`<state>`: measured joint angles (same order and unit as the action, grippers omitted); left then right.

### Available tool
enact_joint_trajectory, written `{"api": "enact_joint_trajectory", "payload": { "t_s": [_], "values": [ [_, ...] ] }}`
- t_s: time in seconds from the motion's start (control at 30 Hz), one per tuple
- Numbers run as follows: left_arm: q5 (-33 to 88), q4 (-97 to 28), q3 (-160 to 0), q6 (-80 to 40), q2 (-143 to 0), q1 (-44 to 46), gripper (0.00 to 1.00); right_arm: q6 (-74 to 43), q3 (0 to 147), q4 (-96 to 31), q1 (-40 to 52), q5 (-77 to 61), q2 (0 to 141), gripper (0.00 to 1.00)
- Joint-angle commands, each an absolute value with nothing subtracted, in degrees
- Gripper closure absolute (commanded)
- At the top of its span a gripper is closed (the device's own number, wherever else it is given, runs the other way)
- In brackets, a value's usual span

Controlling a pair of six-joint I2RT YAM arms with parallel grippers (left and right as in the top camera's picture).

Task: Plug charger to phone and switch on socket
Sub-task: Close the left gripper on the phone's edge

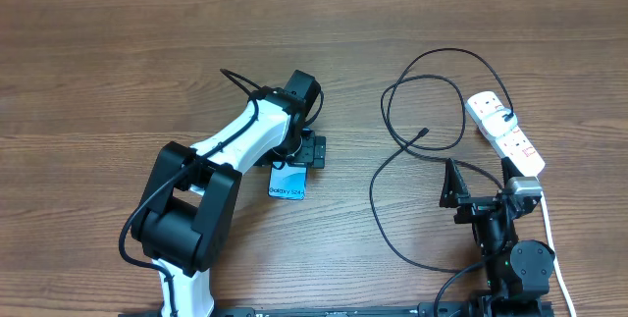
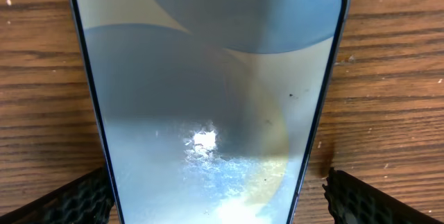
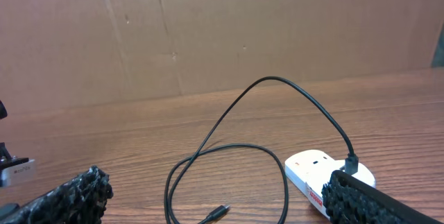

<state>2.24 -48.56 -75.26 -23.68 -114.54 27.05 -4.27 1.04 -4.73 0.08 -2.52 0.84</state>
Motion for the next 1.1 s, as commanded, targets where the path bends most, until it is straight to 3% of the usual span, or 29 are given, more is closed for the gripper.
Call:
{"api": "enact_joint_trajectory", "payload": {
  "t_s": [0.0, 0.17, 0.47, 0.73, 0.87, 1.07],
  "values": [
    [3.11, -47.57, -72.25, -23.81, -117.32, 27.57, 0.01, -4.47, 0.45, -4.58, -0.12, -2.00, 0.23, 0.00],
    [2.79, -46.94, -70.61, -23.81, -117.82, 27.68, 0.03, -4.47, 0.45, -4.56, -0.12, -2.00, 0.23, 0.00],
    [2.76, -48.25, -68.82, -23.81, -117.82, 27.83, 0.24, -4.47, 0.45, -4.56, -0.12, -2.00, 0.23, 0.00],
    [4.71, -48.36, -68.82, -23.81, -117.82, 27.83, 0.28, -4.47, 0.45, -4.56, -0.12, -2.00, 0.23, 0.00],
    [4.71, -48.14, -68.84, -23.83, -117.82, 27.83, 0.48, -4.47, 0.45, -4.58, -0.12, -2.00, 0.23, 0.00],
    [12.25, -48.42, -69.30, -24.08, -117.80, 26.50, 0.54, -4.47, 0.45, -4.56, -0.12, -2.00, 0.23, 0.00]
  ]
}}
